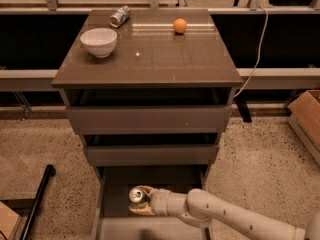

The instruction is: Place green can into bottom drawer

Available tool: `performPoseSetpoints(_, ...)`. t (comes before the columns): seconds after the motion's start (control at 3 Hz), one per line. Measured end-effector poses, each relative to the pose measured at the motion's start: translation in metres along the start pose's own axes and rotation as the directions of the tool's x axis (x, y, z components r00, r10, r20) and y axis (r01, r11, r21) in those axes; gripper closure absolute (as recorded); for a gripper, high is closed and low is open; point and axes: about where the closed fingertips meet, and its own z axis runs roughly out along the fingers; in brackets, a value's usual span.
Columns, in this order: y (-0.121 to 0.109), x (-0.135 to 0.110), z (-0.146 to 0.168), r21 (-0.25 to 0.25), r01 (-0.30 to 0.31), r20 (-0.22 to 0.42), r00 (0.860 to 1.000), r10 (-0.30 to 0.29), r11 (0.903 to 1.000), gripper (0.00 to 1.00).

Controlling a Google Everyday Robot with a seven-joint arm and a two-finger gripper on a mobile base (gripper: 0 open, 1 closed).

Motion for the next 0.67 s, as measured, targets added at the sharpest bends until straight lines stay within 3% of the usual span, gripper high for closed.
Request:
performPoseSetpoints(0.33, 0.007, 0.065, 0.023, -0.033, -0.017, 0.039, 0.999, 0.019, 0.9993, 1.0)
performPoseSetpoints(0.67, 0.014, 0.128, 0.04, -0.07, -0.081, 0.068, 0.994, 0.085, 0.9943, 1.0)
